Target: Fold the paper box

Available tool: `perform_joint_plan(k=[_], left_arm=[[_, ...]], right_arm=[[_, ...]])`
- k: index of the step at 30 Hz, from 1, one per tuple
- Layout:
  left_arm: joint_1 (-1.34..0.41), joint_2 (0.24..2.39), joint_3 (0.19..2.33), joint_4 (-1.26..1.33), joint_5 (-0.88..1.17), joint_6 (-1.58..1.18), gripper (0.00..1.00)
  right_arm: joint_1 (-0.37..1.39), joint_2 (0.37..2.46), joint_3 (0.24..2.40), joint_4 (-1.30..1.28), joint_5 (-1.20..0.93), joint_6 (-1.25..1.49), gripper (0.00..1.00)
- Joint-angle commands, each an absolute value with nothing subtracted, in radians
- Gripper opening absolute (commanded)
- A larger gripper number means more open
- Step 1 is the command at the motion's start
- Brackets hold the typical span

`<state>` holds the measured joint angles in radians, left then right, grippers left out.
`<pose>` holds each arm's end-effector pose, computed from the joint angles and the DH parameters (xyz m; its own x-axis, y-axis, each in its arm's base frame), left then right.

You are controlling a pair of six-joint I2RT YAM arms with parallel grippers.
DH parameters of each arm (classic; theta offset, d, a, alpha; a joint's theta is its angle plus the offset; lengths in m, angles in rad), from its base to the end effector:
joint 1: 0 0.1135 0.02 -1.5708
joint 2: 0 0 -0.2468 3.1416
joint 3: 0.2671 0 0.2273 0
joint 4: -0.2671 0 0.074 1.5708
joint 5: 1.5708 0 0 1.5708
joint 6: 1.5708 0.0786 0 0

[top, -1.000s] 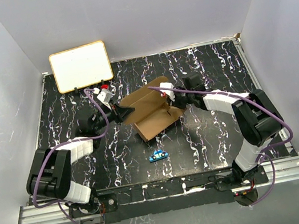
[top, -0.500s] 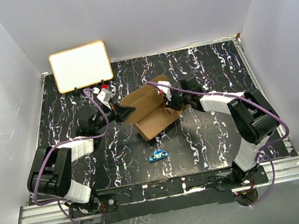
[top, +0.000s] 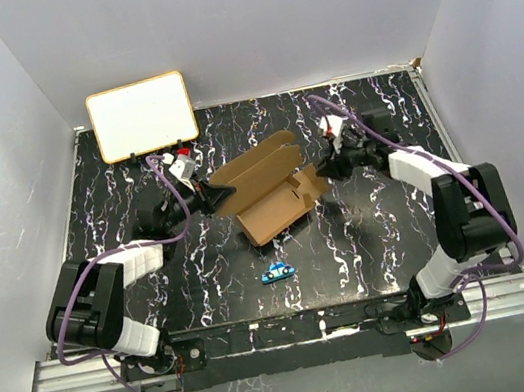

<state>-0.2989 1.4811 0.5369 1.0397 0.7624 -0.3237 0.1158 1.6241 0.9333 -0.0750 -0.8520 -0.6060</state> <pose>0.2758 -0.1418 0.2294 -0.1903 -0.1821 -0.9647 0.8538 0.4543 -0.2542 0.3219 0.0970 0.1793 -0.2156 -0.4027 -0.8896 -0.8976 0.4405 0.0182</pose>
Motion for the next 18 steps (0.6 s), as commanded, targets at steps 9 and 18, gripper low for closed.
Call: perform_joint_plan(k=[9,18], left_arm=[[-0.304,1.422,0.545,1.085,0.779,-0.326,0.00],[-0.304,1.420,0.549,1.094,0.779,-0.340,0.00]], right_arm=[[0.003,1.625,0.926,0.077,-0.947,-0.256,0.54],[0.021,1.706,0.952,0.045,-0.892,-0.228,0.53]])
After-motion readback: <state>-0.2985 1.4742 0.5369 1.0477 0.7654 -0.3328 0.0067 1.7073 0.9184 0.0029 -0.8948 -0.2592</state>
